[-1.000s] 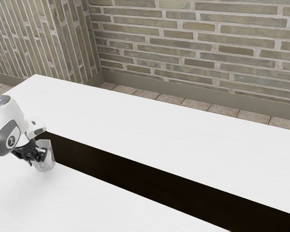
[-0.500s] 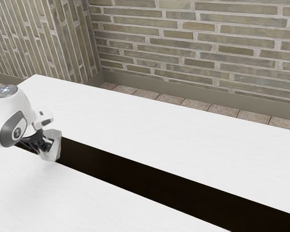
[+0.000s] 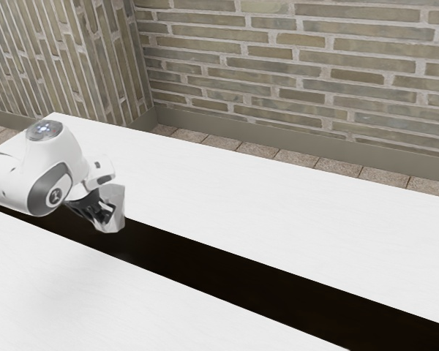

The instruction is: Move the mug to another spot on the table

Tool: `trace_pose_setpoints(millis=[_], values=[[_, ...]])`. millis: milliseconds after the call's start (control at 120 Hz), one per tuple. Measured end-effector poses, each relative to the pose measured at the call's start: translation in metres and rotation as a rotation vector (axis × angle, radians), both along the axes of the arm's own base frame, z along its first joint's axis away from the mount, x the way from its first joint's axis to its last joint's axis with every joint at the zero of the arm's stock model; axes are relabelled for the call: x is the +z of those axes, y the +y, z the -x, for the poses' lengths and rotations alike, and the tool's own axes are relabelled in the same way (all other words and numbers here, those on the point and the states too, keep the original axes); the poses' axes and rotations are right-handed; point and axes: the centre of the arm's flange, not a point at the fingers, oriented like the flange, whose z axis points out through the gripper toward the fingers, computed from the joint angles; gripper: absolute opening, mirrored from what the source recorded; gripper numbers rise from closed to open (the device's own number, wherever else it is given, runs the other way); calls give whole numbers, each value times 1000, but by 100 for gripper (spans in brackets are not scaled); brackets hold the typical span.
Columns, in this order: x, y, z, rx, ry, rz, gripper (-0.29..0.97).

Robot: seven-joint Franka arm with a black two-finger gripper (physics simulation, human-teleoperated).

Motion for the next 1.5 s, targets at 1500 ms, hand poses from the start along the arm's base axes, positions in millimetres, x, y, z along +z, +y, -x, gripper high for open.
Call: trace_pose_setpoints(millis=[1500], values=[[-60,-64,-49,-322,-252,55,-11]])
